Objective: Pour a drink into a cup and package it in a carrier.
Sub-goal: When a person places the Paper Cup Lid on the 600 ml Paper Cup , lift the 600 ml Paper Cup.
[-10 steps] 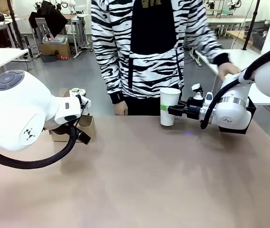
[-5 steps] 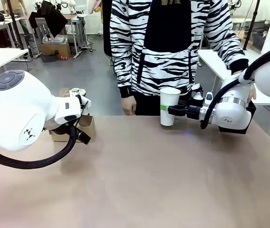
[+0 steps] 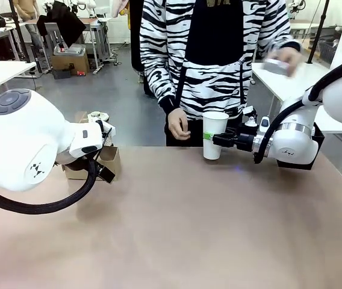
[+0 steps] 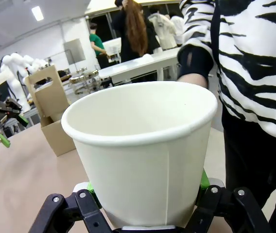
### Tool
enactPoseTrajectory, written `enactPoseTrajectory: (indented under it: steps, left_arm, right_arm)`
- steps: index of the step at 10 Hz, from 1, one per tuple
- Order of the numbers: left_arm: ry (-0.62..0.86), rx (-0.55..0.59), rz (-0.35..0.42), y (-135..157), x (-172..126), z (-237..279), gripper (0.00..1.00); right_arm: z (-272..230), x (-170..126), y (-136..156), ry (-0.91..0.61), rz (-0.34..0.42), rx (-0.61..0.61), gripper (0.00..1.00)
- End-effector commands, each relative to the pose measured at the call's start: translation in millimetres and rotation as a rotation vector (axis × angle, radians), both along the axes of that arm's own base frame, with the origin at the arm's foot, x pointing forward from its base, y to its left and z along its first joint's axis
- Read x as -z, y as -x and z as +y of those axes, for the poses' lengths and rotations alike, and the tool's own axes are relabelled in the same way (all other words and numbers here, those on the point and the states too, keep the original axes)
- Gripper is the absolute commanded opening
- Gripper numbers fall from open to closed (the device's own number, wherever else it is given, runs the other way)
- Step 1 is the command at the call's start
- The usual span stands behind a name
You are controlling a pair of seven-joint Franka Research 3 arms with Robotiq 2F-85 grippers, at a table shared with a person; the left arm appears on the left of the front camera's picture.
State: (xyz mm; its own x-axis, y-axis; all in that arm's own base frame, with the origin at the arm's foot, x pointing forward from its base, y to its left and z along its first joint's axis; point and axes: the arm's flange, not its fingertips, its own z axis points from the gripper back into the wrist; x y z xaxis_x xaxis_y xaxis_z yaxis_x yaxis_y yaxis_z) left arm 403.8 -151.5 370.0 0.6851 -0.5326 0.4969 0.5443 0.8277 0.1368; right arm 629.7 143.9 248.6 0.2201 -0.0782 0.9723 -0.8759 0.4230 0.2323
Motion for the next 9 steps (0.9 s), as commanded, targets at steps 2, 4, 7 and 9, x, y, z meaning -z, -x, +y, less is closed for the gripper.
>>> enactPoseTrajectory:
  steps: [2,4,7,9]
  left_arm:
    - [0.002,0.001,0.000,0.3,-0.4,0.0,1.00]
    - [0.002,0.001,0.000,0.3,-0.4,0.0,1.00]
    - [0.002,0.001,0.000,0.3,-0.4,0.0,1.00]
    - [0.002,0.001,0.000,0.3,-0.4,0.0,1.00]
  right_arm:
    - [1.0,-4.9,0.3,-0.007,0.007,0.000,0.81]
    - [1.0,-4.9,0.3,-0.007,0.007,0.000,0.81]
    - [1.0,-4.9,0.3,-0.007,0.007,0.000,0.81]
    - [1.0,-4.9,0.3,-0.007,0.007,0.000,0.81]
